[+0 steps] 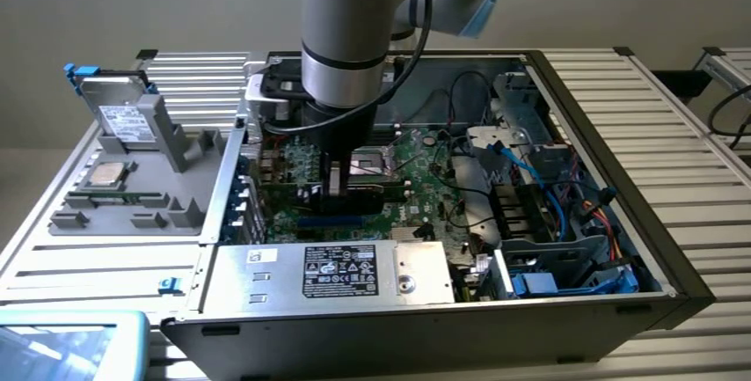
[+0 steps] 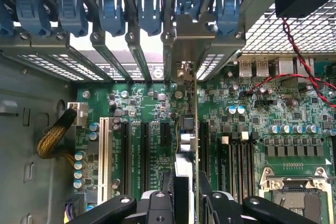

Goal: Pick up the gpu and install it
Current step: 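Insert the gpu into the slot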

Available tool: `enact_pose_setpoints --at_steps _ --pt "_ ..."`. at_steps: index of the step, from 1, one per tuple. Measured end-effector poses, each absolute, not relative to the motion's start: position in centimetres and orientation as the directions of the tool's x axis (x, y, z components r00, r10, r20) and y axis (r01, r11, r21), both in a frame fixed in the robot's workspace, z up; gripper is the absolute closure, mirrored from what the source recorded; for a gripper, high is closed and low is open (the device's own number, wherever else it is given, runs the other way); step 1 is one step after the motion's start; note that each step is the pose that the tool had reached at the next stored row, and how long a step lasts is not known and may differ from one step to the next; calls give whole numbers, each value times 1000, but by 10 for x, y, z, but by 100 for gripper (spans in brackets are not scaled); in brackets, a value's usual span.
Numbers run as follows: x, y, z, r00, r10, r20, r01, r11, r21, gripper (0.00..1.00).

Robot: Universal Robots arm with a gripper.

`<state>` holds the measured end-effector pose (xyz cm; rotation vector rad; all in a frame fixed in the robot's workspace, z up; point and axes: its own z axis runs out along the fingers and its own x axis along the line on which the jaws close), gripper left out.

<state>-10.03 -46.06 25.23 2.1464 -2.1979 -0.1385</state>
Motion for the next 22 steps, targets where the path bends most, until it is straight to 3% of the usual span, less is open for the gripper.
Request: enact_pose_setpoints --at_steps 22 --pt "-101 -461 251 -25 -1000 -14 -994 23 108 71"
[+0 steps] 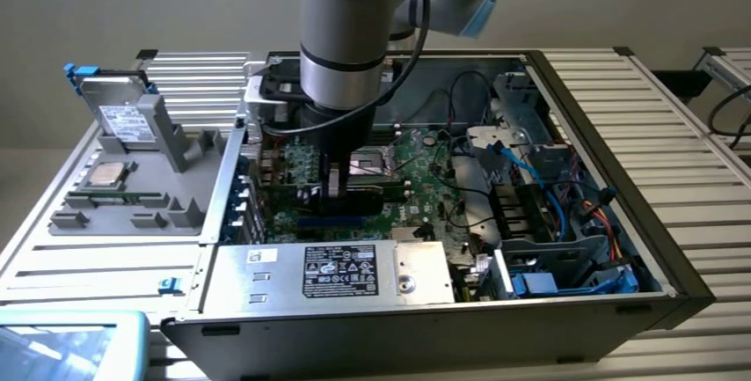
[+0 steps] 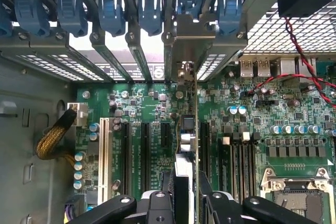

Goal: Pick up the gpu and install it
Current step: 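Insert the gpu into the slot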

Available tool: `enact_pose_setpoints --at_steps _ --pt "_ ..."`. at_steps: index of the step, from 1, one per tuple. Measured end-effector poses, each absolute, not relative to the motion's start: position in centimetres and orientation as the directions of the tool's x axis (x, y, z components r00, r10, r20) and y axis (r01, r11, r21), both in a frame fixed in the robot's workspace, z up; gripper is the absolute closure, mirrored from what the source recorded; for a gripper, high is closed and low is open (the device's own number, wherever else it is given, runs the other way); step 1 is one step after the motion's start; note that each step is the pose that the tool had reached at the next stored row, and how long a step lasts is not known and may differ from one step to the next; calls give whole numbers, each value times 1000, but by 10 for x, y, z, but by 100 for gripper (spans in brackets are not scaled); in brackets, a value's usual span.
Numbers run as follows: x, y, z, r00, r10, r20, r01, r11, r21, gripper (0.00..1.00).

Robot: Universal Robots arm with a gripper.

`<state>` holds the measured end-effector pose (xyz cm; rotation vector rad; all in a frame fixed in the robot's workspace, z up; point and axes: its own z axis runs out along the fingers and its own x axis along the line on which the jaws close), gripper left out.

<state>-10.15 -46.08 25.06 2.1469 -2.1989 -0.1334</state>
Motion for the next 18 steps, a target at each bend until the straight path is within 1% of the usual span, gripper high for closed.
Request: enact_pose_setpoints --at_steps 18 --pt "-102 -461 247 -25 -1000 -13 -994 23 106 71"
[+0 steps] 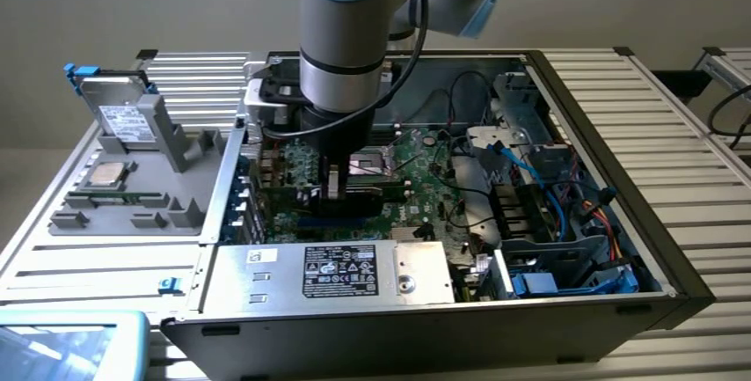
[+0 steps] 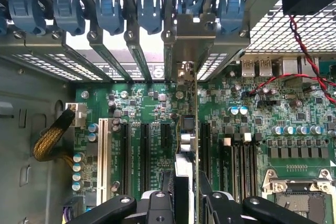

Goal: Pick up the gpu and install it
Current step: 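Insert the gpu into the slot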

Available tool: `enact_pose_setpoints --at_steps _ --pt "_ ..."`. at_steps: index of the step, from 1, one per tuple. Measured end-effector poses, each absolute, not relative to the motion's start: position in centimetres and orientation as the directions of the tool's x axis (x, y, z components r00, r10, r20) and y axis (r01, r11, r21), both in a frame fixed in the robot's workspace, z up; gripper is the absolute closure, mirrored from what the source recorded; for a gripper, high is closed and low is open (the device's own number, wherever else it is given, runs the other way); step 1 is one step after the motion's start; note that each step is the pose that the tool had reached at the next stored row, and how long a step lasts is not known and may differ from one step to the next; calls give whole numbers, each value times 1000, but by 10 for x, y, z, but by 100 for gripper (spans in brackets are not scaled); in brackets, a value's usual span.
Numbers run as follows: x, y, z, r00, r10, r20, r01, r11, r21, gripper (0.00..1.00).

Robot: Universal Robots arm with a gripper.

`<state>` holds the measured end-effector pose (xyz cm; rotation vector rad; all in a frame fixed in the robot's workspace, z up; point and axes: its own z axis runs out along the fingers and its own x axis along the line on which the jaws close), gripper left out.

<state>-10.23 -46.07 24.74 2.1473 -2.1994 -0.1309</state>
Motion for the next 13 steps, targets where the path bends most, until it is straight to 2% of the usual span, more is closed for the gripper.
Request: enact_pose_setpoints --at_steps 13 --pt "-103 -460 245 -25 -1000 -9 -994 23 106 71"
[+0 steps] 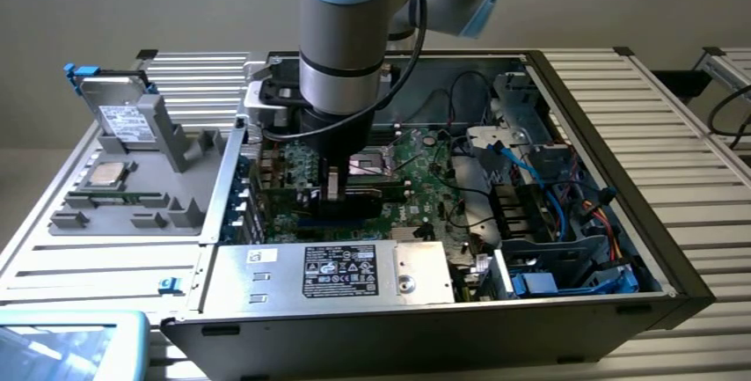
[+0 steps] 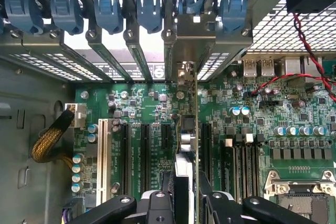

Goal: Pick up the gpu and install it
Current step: 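Insert the gpu into the slot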

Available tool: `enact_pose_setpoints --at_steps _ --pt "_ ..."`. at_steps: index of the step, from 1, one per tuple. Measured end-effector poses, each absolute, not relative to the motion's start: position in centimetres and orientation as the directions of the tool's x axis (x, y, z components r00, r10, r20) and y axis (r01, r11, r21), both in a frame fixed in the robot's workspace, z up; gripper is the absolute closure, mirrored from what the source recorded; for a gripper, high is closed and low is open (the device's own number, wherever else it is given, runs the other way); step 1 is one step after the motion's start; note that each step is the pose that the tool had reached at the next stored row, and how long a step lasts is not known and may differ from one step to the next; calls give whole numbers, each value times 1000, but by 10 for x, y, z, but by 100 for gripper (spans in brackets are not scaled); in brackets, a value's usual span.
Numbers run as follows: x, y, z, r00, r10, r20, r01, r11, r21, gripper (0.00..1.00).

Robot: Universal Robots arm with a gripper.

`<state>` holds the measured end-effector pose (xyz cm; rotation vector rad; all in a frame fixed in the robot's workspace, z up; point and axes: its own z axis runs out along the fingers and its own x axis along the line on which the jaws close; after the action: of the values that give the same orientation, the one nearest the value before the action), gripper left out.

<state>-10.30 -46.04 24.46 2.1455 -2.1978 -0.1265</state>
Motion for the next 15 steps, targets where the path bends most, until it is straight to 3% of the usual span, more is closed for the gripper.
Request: enact_pose_setpoints --at_steps 15 --pt "-104 -459 243 -24 -1000 -7 -994 23 106 71"
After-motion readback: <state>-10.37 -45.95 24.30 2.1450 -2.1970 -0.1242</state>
